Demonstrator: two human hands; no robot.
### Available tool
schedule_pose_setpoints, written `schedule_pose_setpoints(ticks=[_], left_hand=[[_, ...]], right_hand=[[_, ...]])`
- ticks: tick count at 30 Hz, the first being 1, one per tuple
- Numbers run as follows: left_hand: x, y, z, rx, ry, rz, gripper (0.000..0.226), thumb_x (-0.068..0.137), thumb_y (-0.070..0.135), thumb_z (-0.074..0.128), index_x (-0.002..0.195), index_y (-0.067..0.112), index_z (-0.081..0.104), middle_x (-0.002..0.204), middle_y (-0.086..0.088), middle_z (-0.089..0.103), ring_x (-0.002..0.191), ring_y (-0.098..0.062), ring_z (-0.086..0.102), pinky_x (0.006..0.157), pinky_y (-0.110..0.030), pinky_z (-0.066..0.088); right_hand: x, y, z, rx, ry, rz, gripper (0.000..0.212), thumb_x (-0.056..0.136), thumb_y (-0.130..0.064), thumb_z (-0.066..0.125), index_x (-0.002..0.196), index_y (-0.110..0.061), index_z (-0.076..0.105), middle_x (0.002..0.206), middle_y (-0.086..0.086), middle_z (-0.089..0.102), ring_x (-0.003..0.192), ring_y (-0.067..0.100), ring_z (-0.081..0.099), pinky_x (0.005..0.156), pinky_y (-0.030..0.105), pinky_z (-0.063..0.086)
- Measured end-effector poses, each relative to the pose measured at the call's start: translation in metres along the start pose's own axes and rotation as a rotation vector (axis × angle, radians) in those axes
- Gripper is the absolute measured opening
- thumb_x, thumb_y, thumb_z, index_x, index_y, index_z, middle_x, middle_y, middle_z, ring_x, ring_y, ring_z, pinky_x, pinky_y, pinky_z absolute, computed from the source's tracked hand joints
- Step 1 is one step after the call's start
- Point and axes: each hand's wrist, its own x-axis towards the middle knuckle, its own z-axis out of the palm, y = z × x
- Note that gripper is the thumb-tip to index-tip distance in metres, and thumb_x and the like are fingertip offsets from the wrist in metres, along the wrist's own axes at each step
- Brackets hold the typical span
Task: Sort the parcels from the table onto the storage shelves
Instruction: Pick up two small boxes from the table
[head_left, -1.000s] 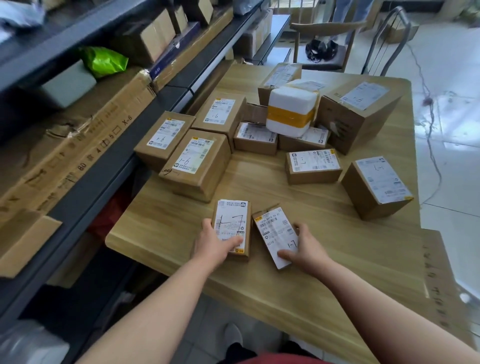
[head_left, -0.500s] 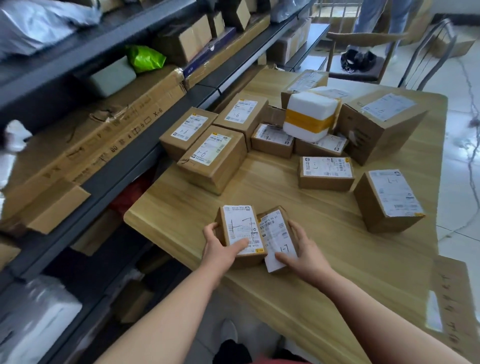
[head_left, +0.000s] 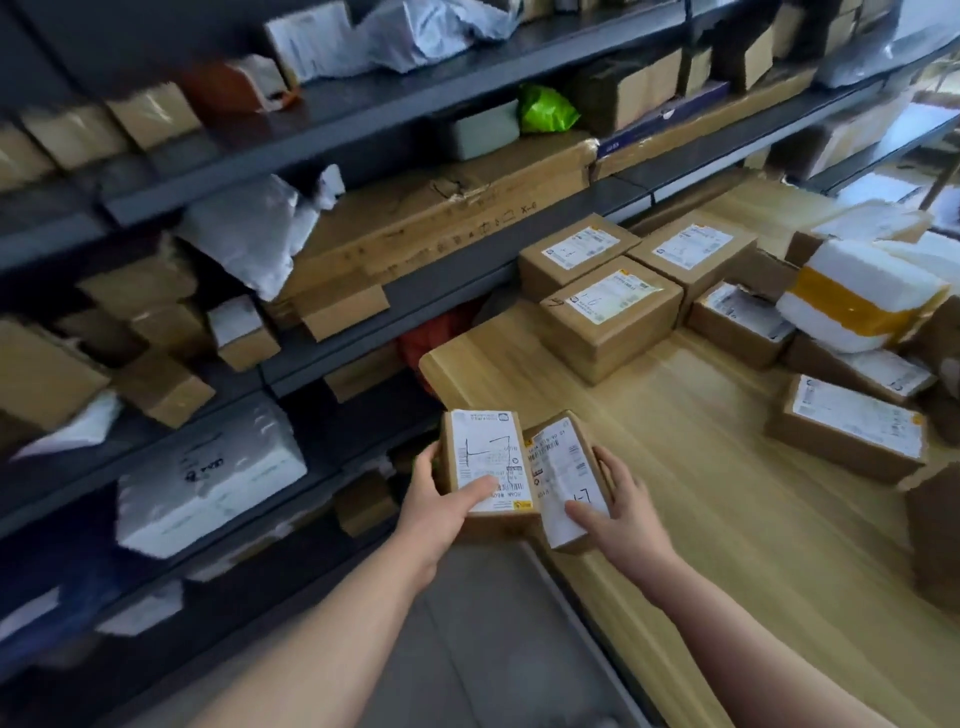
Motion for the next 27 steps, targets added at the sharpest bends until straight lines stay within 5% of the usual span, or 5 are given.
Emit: schedule_pose_setpoints(ticks=[4,11,14,18,27], left_hand=[[-0.021,-0.021,-0.069,-0.078,0.179,-0.011,0.092,0.071,0.033,0.084,0.145,0.038,0.029,0.120,0.010,0.061,0.111,-0.015,0.057,0.102,-0.041,0.045],[-0.084,-0.078,-0.206,-0.212,0.366,-0.024,0.092,0.073,0.036,0.083,0.145,0.039,0.027,0.125,0.010,0.059,0.112,-0.014,0.054,0.090,-0.031,0.037],[-0.116,-0.105,-0.264,-0.257,0.432,-0.022,0.089,0.073,0.033,0.083,0.144,0.040,0.029,0.124,0.011,0.059,0.111,-0.013,0.055,0.088,-0.030,0.039],[-0.158,-0.142,-0.338,-0.299,0.518,-0.005,0.090,0.072,0.035,0.083,0.143,0.042,0.028,0.123,0.016,0.057,0.105,-0.005,0.055,0.087,-0.029,0.039],[-0.265,-0.228,-0.465,-0.470,0.915,-0.033,0.085,0.073,0.028,0.083,0.141,0.036,0.033,0.111,0.019,0.060,0.097,0.001,0.057,0.069,-0.019,0.045]], right_hand=[[-0.007,-0.042,0.054,-0.038,-0.119,-0.069,0.079,0.083,-0.029,0.070,0.147,-0.040,0.025,0.129,0.002,0.039,0.107,0.019,0.053,0.094,0.044,0.049],[-0.058,-0.108,0.174,-0.037,-0.289,-0.200,0.075,0.087,-0.022,0.068,0.147,-0.035,0.026,0.142,0.005,0.041,0.122,0.023,0.049,0.101,0.050,0.044],[-0.094,-0.133,0.229,-0.057,-0.318,-0.260,0.074,0.087,-0.023,0.066,0.147,-0.037,0.025,0.137,0.004,0.040,0.110,0.014,0.047,0.095,0.036,0.043],[-0.144,-0.163,0.303,-0.052,-0.424,-0.301,0.072,0.088,-0.024,0.063,0.145,-0.043,0.025,0.127,-0.001,0.036,0.094,0.012,0.050,0.085,0.041,0.052],[-0.246,-0.219,0.454,-0.083,-0.787,-0.471,0.067,0.086,-0.025,0.065,0.141,-0.041,0.031,0.131,-0.004,0.050,0.125,0.020,0.045,0.103,0.049,0.042]])
